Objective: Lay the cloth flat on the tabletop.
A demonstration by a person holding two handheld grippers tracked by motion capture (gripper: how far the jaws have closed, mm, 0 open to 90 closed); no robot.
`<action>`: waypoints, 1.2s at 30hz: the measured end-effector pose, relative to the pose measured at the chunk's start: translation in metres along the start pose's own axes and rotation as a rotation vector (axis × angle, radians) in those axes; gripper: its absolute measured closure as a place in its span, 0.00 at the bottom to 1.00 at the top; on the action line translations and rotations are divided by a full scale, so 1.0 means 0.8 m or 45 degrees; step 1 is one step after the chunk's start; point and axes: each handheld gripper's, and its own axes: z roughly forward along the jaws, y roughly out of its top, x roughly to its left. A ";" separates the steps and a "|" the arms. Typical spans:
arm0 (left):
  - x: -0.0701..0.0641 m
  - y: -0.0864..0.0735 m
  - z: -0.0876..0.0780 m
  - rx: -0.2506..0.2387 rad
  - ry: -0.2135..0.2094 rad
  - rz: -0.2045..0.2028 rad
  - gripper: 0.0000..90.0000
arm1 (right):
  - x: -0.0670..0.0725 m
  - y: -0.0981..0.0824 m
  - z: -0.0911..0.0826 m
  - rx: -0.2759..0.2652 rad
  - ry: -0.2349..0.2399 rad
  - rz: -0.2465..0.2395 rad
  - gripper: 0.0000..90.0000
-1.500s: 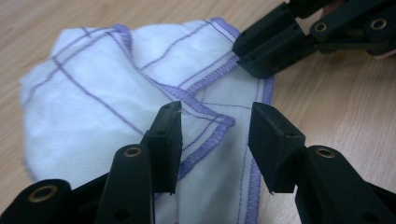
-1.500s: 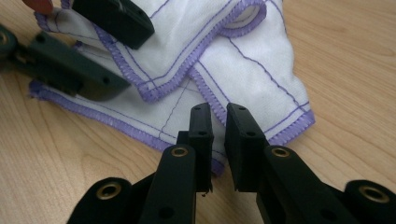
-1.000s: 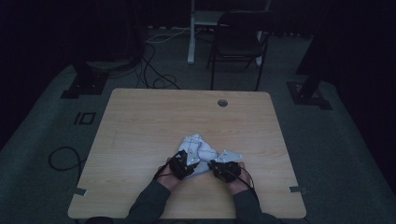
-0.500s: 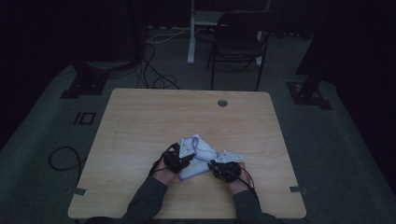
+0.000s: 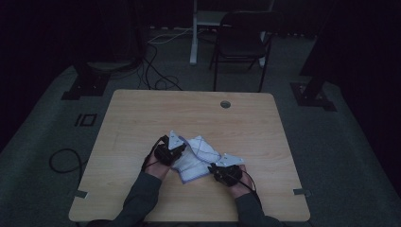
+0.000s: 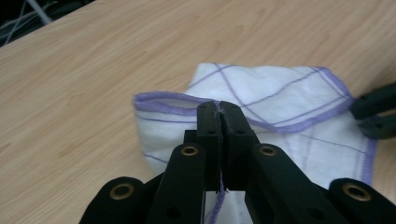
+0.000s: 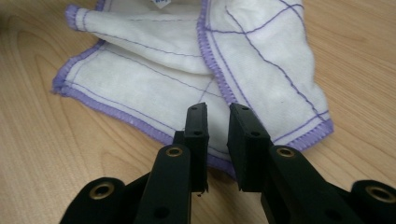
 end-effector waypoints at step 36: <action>0.132 -0.057 0.011 0.150 0.249 -0.319 0.99 | -0.007 -0.005 -0.003 0.083 0.029 0.009 0.92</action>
